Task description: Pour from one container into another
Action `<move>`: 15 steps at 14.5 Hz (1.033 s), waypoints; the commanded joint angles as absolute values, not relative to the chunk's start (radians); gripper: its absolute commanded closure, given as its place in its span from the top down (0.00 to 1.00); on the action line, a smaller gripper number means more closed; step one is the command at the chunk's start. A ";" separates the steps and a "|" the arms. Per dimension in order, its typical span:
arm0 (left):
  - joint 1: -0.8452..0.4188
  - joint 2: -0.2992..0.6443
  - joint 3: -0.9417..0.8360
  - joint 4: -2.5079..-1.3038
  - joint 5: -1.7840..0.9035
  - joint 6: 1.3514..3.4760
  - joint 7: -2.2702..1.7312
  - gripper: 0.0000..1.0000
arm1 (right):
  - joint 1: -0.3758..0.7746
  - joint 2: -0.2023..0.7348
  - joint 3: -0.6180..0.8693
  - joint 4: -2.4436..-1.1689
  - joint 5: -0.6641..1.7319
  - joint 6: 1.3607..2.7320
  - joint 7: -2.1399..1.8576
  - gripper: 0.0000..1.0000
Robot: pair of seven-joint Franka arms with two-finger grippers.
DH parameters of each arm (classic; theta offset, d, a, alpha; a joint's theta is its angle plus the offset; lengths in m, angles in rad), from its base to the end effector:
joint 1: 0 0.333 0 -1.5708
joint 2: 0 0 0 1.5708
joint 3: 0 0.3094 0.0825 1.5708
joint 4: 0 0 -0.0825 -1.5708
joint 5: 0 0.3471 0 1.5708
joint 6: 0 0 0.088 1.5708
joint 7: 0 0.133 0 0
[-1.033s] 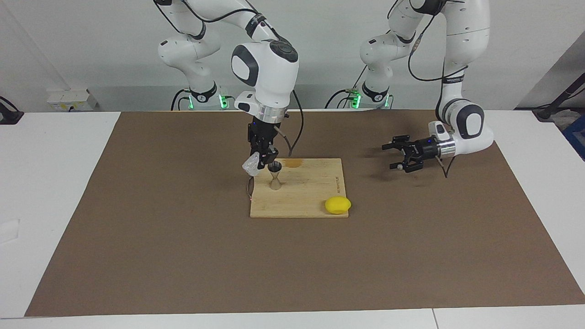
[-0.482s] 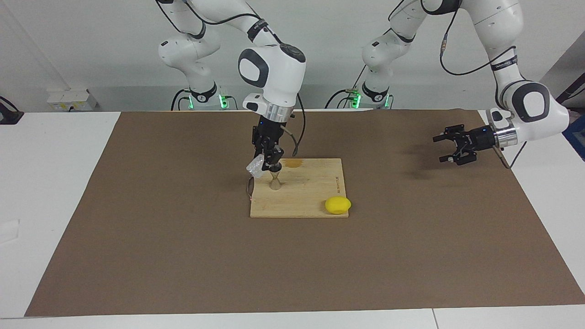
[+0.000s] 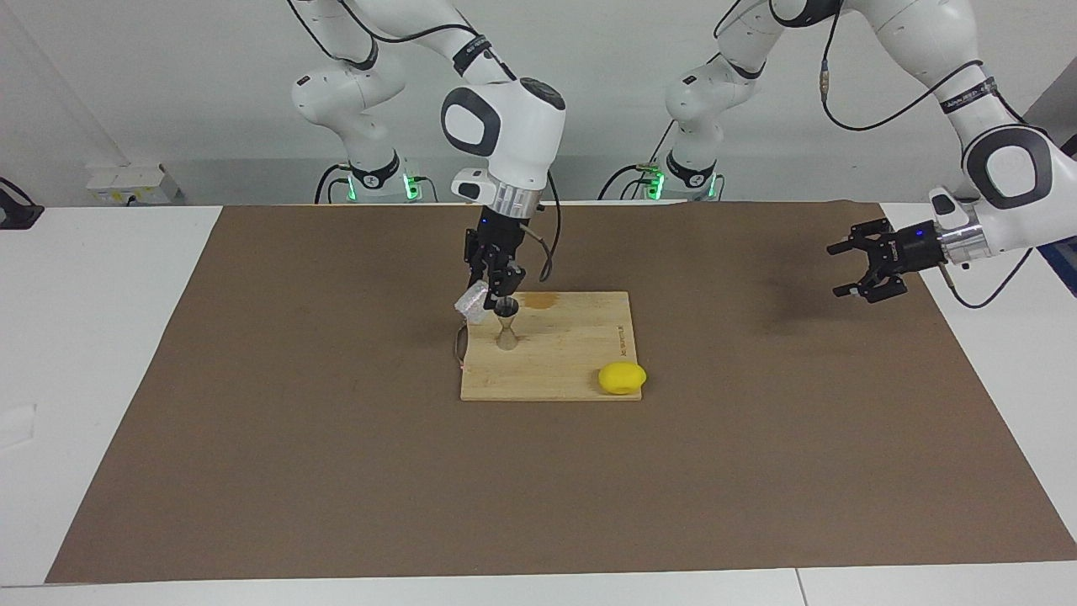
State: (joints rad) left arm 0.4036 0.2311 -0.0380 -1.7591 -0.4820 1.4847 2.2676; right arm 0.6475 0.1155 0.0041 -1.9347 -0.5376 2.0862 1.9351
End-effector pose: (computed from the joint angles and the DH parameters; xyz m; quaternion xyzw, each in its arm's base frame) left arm 0.5093 0.1267 0.4055 0.5773 -0.7419 0.1708 0.2953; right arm 0.4686 0.3108 0.4232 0.8480 -0.4756 0.2290 0.0471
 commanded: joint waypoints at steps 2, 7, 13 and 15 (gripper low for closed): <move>0.286 0.150 -0.028 -1.805 -0.362 1.600 2.085 1.00 | 0.647 0.087 0.002 -1.968 -0.574 2.121 1.968 0.23; 0.178 0.077 -0.028 -1.902 -0.256 1.756 1.802 1.00 | 0.646 0.089 0.002 -1.967 -0.574 2.123 1.970 0.23; 0.039 0.064 -0.029 -1.916 -0.098 1.795 1.277 1.00 | 0.649 0.087 0.002 -1.971 -0.577 2.152 1.974 0.23; 0.000 0.057 -0.029 -1.928 -0.057 1.799 1.144 1.00 | 0.650 0.087 0.002 -1.973 -0.595 2.154 1.977 0.23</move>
